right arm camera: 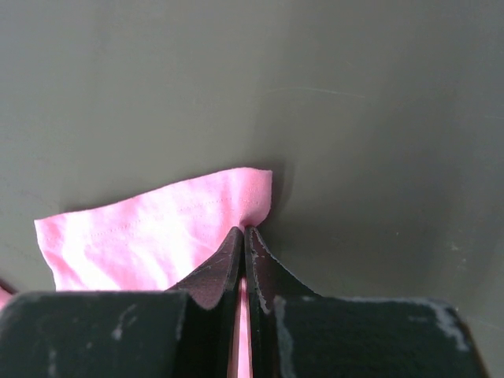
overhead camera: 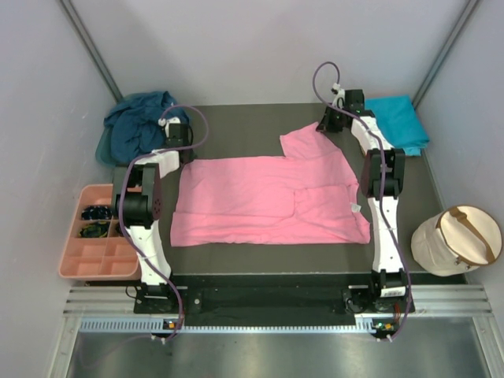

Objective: Fold and stack the t-shirts
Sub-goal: Grap the side of the flattened tshirt furthest away from the robot with both arms, then fold the other side of the tshirt into a rectangle

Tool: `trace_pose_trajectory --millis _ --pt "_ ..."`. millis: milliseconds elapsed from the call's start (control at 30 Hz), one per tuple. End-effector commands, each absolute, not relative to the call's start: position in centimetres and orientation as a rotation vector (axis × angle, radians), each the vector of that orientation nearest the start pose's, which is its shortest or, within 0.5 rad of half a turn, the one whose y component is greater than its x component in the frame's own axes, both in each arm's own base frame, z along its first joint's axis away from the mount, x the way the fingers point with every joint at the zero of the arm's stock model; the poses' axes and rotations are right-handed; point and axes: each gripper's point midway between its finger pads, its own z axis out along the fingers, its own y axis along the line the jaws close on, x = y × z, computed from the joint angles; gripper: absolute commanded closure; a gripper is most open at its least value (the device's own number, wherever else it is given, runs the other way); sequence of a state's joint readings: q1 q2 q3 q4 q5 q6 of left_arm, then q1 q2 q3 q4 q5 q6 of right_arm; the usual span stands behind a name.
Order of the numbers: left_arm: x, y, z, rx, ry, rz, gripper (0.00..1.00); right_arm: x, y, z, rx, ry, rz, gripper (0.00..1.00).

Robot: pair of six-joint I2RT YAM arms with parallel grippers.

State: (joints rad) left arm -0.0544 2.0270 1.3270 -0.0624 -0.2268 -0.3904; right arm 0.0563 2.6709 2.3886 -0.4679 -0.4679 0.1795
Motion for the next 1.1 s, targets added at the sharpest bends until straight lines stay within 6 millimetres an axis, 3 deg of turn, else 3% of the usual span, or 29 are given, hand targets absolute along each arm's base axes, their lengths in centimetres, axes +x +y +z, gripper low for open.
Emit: trace_pose_trajectory --millis 0,233,500,533,567,600,667,700,800,833,867,933,1000,1033,1067 --pt "52.5 -0.2 5.0 -0.503 2.220 0.040 1.00 64.3 11.8 8.6 -0.127 2.221 0.629 1.00" --pt "52.4 -0.5 5.4 -0.509 2.210 0.012 1.00 63.9 11.7 13.9 -0.152 2.148 0.601 1.00" --pt "52.4 0.0 6.8 -0.532 2.170 0.038 1.00 62.0 9.9 17.4 -0.110 2.139 0.492 1.00" --pt "52.3 0.1 6.9 -0.533 2.168 0.040 1.00 61.7 9.5 17.6 -0.097 2.145 0.467 1.00" --pt "52.3 0.0 7.1 -0.533 2.162 0.035 1.00 60.9 9.1 16.5 -0.074 2.177 0.451 1.00" --pt "52.1 0.0 7.1 -0.538 2.161 0.033 1.00 60.3 8.5 18.5 -0.059 2.147 0.422 1.00" --pt "52.0 0.0 7.4 -0.542 2.156 0.027 1.00 58.8 8.1 17.6 -0.026 2.177 0.404 1.00" --pt "51.7 0.0 7.2 -0.550 2.158 0.028 1.00 58.3 7.7 19.1 -0.011 2.152 0.376 1.00" --pt "51.0 0.1 7.3 -0.574 2.153 0.023 1.00 56.5 6.8 18.1 0.051 2.193 0.337 1.00" --pt "50.7 0.3 7.7 -0.587 2.144 0.034 1.00 55.9 6.7 19.3 0.062 2.174 0.336 1.00" --pt "50.5 0.4 7.8 -0.594 2.140 0.036 1.00 54.9 6.7 17.9 0.084 2.208 0.341 1.00" --pt "49.6 0.7 8.0 -0.628 2.128 0.046 1.00 54.1 6.2 18.9 0.128 2.187 0.317 1.00" --pt "48.8 0.8 7.7 -0.660 2.129 0.050 1.00 52.8 5.9 18.0 0.191 2.206 0.316 1.00" --pt "48.6 0.9 8.2 -0.671 2.115 0.046 1.00 52.3 5.9 19.4 0.201 2.171 0.320 1.00" --pt "48.3 1.0 8.3 -0.681 2.111 0.049 1.00 51.4 5.7 18.3 0.244 2.191 0.322 1.00"
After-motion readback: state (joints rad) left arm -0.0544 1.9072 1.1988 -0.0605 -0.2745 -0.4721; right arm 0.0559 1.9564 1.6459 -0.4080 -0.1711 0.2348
